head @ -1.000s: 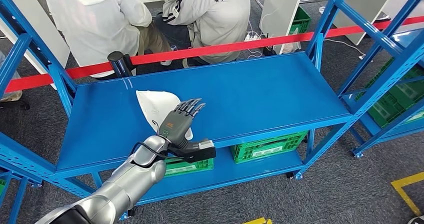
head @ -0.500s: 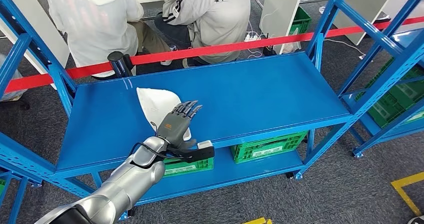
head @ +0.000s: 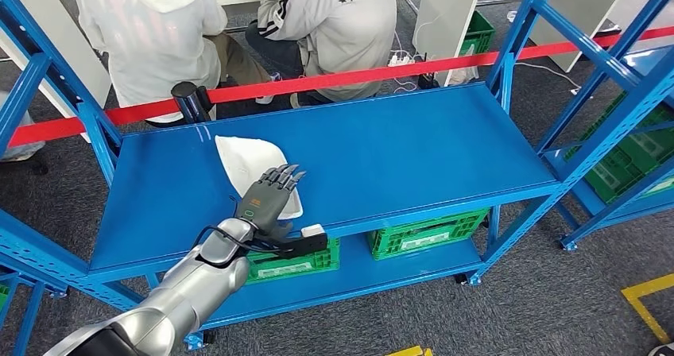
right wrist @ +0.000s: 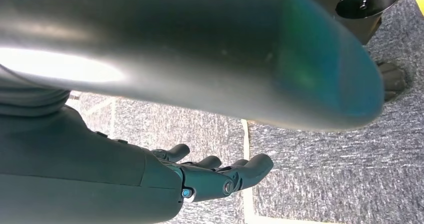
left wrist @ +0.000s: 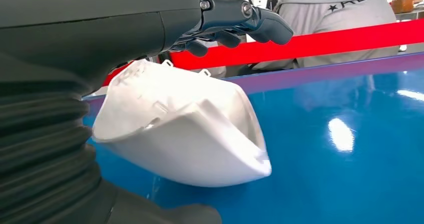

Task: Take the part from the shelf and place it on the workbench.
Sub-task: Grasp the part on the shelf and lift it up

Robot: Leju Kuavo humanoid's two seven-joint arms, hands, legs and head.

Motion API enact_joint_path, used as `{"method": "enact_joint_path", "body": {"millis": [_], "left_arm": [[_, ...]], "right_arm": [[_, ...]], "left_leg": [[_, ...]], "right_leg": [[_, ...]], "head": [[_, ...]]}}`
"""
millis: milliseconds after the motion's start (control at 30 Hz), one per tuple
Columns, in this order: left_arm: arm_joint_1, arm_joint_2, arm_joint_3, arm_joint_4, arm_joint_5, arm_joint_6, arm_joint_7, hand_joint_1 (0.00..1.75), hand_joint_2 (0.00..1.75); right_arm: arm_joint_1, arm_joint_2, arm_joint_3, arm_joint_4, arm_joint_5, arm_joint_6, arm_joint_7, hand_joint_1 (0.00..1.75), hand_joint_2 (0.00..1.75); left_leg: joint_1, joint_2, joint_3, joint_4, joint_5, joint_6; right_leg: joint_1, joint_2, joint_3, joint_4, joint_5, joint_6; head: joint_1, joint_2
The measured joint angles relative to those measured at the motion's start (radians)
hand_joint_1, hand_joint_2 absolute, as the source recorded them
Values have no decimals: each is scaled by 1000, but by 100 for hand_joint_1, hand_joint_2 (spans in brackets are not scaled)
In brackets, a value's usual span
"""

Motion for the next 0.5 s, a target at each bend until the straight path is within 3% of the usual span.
{"method": "enact_joint_path", "body": {"millis": [133, 267, 500], "left_arm": [[-2, 3, -3, 2, -4, -2, 6, 2, 175], [-3, 10, -9, 6, -10, -3, 9, 173, 175], [3, 22, -10, 16, -12, -1, -10, 175, 175]], "right_arm": [[0, 0, 0, 0, 2, 2, 0, 0, 0], [-1, 0, 0, 0, 3, 3, 0, 0, 0], [-1, 0, 0, 0, 6, 5, 0, 0, 0]], "left_leg": [[0, 0, 0, 0, 0, 0], [0, 0, 1, 0, 0, 0], [0, 0, 0, 0, 0, 0]], "right_leg": [[0, 0, 0, 0, 0, 0], [0, 0, 1, 0, 0, 0], [0, 0, 0, 0, 0, 0]], "head": [[0, 0], [0, 0], [0, 0]]}}
